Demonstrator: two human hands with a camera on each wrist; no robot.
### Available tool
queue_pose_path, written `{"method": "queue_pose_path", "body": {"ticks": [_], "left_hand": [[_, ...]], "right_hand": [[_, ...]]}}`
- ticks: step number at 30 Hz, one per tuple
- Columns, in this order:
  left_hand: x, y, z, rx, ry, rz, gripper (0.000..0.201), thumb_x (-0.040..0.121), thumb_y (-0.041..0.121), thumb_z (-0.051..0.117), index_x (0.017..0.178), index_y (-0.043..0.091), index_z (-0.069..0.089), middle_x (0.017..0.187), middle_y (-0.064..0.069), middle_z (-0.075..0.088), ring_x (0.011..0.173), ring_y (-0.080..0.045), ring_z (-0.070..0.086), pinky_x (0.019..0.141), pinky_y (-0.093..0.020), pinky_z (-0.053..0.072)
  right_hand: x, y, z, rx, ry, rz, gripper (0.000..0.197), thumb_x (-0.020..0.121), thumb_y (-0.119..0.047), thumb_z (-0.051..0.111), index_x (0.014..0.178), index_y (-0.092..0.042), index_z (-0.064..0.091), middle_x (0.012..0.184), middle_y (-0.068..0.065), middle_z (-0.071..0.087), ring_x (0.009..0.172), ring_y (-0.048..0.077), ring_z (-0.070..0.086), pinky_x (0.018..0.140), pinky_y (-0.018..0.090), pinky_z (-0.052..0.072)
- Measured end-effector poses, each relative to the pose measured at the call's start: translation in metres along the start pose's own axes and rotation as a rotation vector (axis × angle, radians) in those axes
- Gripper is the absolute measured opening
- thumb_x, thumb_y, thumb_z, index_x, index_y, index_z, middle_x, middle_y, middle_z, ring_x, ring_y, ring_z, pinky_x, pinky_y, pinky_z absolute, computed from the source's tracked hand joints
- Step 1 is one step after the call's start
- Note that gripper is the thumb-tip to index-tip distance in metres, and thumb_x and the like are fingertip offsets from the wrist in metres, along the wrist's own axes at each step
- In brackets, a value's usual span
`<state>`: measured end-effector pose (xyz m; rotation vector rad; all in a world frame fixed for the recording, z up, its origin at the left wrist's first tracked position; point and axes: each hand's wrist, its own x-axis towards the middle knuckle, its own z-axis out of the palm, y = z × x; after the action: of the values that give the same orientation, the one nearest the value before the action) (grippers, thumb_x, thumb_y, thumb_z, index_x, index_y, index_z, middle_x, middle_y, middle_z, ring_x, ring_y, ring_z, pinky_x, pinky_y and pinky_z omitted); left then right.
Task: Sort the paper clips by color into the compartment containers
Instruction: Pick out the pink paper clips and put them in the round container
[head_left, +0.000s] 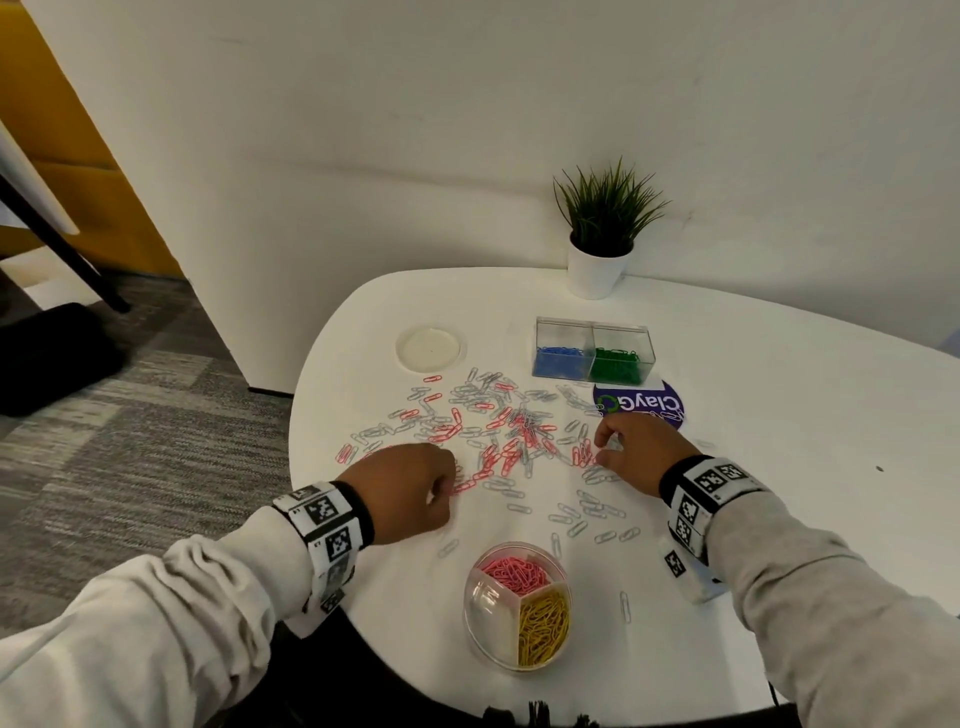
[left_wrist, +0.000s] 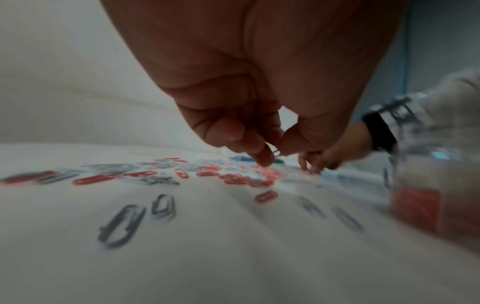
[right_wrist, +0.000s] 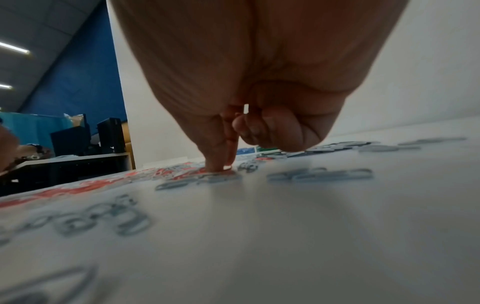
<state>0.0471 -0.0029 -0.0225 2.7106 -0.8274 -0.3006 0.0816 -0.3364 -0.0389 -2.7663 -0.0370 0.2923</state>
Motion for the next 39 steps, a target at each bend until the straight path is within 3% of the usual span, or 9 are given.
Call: {"method": "queue_pose_path", "body": {"ticks": [4,10,14,17,20,22,28,34,39], "left_hand": [[-0.003,-0.019,-0.010,-0.373,0.076,-0.272,0.021,0.089,0.015,0.054,0.096,0.034,0.061,0.075,0.009,0.062,0.061,-0.006,0.056,0.058,-0.019,0.044],[-0.002,-0.025,-0.008,-1.009,-0.012,-0.649,0.014,0.082,0.004,0.047,0.079,0.003,0.062,0.071,-0.016,0.058,0.056,-0.025,0.054,0.054,-0.031,0.045],[-0.003,-0.026,-0.005,-0.524,-0.068,-0.427,0.011,0.081,0.029,0.073,0.080,0.020,0.067,0.070,0.009,0.058,0.064,-0.010,0.052,0.061,-0.022,0.041],[-0.005,-0.016,0.000,-0.095,-0.087,-0.252,0.015,0.083,0.046,0.071,0.091,0.034,0.066,0.081,0.018,0.049,0.078,-0.003,0.048,0.072,-0.020,0.036],[-0.005,-0.010,0.004,0.041,-0.090,-0.154,0.009,0.090,0.042,0.064,0.095,0.034,0.067,0.087,0.018,0.045,0.088,-0.006,0.048,0.076,-0.020,0.036],[-0.006,-0.008,0.004,0.080,-0.095,-0.107,0.010,0.092,0.038,0.059,0.093,0.032,0.066,0.092,0.016,0.048,0.090,-0.008,0.052,0.078,-0.022,0.042],[-0.008,-0.010,0.003,0.099,-0.173,-0.090,0.014,0.087,0.039,0.049,0.082,0.027,0.051,0.087,0.009,0.055,0.080,-0.014,0.054,0.073,-0.031,0.049],[-0.005,-0.023,-0.010,-0.440,0.013,-0.349,0.032,0.084,0.041,0.040,0.063,0.018,0.032,0.059,0.010,0.039,0.060,-0.012,0.035,0.063,-0.032,0.034],[-0.001,-0.032,-0.010,-0.583,0.101,-0.487,0.038,0.097,0.041,0.057,0.072,0.014,0.051,0.060,0.003,0.058,0.050,-0.011,0.045,0.054,-0.028,0.039]], "right_hand": [[-0.004,0.002,-0.004,-0.029,-0.017,-0.078,0.004,0.092,-0.026,0.065,0.094,-0.028,0.066,0.093,-0.009,0.060,0.089,0.013,0.056,0.077,0.024,0.041],[-0.007,-0.002,-0.008,-0.055,-0.050,-0.039,0.009,0.094,-0.021,0.053,0.089,-0.017,0.059,0.087,-0.001,0.061,0.081,0.019,0.057,0.073,0.032,0.048],[-0.009,-0.006,-0.022,0.385,0.058,0.114,0.005,0.091,-0.014,0.051,0.087,-0.012,0.054,0.072,0.006,0.060,0.059,0.019,0.047,0.053,0.028,0.038],[-0.007,-0.009,-0.027,0.712,0.035,0.247,0.022,0.087,0.001,0.046,0.097,-0.014,0.059,0.071,0.013,0.062,0.052,0.019,0.047,0.047,0.026,0.036],[-0.003,-0.012,-0.025,0.695,-0.027,0.245,0.020,0.090,0.001,0.044,0.093,-0.009,0.061,0.073,0.010,0.059,0.055,0.017,0.047,0.050,0.027,0.035],[0.001,-0.012,-0.021,0.424,-0.052,0.148,0.013,0.093,-0.008,0.052,0.090,-0.014,0.063,0.075,-0.003,0.056,0.061,0.012,0.048,0.055,0.024,0.035],[0.004,-0.012,-0.009,-0.097,-0.098,-0.100,0.008,0.090,-0.031,0.066,0.097,-0.034,0.067,0.098,-0.011,0.053,0.091,0.012,0.054,0.080,0.026,0.042],[0.000,-0.012,-0.007,-0.140,-0.101,-0.146,0.006,0.088,-0.035,0.067,0.093,-0.035,0.063,0.094,-0.014,0.049,0.089,0.012,0.052,0.077,0.024,0.038],[0.002,-0.018,-0.010,-0.180,-0.129,-0.145,0.007,0.090,-0.033,0.065,0.096,-0.030,0.065,0.097,-0.011,0.053,0.088,0.009,0.052,0.072,0.021,0.037]]}}
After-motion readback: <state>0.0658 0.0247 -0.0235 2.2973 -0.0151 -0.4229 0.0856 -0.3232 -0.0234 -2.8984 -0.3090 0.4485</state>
